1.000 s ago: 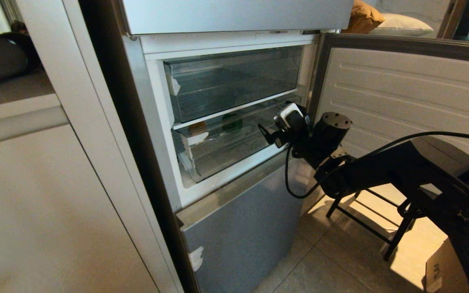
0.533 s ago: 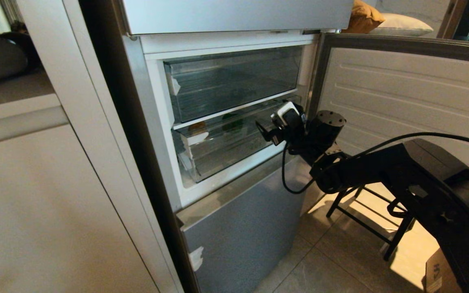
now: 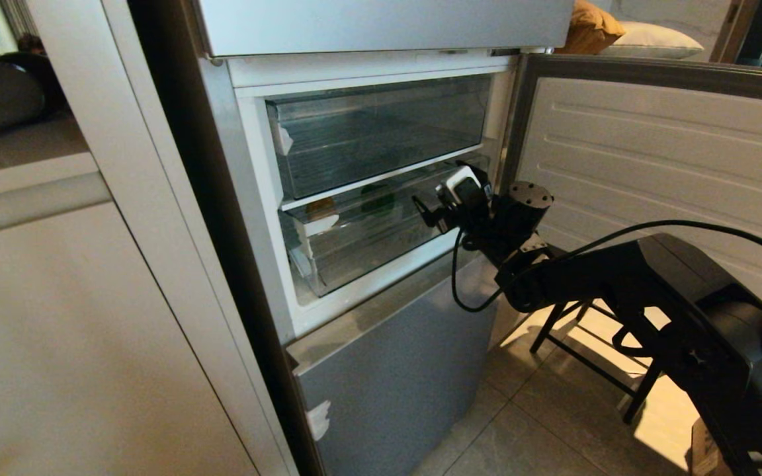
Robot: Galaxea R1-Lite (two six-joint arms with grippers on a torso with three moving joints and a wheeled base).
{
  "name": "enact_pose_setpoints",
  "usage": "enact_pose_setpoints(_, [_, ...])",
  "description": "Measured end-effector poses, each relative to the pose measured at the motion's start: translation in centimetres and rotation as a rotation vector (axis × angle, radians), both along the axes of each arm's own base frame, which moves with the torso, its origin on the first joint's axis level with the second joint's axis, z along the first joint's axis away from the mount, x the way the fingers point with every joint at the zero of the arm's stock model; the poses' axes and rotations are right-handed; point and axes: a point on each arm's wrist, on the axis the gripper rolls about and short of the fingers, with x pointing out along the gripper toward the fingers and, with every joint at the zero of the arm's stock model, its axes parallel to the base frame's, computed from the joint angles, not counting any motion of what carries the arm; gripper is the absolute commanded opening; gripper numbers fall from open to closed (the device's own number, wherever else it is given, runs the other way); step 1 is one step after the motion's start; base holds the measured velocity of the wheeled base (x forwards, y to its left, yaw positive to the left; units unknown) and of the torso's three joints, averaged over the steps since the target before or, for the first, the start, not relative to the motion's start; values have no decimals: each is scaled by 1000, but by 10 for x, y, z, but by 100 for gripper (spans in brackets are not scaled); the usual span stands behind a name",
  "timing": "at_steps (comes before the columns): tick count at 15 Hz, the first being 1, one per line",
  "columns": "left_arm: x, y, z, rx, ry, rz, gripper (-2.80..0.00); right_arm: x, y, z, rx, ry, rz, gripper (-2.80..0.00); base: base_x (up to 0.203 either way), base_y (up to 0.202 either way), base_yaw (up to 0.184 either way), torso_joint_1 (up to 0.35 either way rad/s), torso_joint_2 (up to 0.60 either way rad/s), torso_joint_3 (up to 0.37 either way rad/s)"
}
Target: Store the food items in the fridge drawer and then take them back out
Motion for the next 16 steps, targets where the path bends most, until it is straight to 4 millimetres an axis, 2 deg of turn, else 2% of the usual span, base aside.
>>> enact_pose_setpoints(10, [0, 0, 0, 0, 0, 0, -280, 1, 1, 8, 20, -50, 0, 0, 0, 0, 0, 0, 0, 0])
enact_pose_setpoints(16, [0, 0, 0, 0, 0, 0, -280, -4, -1, 7, 20, -59, -6, 0, 0, 0, 0, 0, 0, 0])
